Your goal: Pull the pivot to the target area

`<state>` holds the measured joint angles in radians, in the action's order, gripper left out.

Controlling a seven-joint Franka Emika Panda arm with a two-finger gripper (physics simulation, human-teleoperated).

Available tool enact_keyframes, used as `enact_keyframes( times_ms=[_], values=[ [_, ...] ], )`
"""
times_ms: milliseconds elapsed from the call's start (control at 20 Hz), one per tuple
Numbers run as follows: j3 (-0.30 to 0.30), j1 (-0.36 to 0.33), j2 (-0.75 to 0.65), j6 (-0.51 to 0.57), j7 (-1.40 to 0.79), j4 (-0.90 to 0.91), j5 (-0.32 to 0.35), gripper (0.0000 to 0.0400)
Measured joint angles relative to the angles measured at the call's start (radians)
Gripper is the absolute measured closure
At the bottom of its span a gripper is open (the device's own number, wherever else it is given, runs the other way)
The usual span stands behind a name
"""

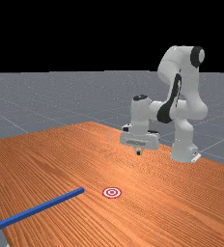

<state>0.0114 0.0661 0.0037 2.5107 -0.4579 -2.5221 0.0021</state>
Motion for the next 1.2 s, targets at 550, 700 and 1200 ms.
enact_keyframes(
  times_ms=[550,700,1200],
  values=[
    [0.071,-0.095,0.115,-0.065,0.449,0.162,0.111,0.04],
    [0.098,-0.103,0.222,-0.325,0.389,0.341,0.008,0.04],
    [0.073,-0.119,0.392,-0.246,0.446,0.576,0.053,0.04]
  ],
)
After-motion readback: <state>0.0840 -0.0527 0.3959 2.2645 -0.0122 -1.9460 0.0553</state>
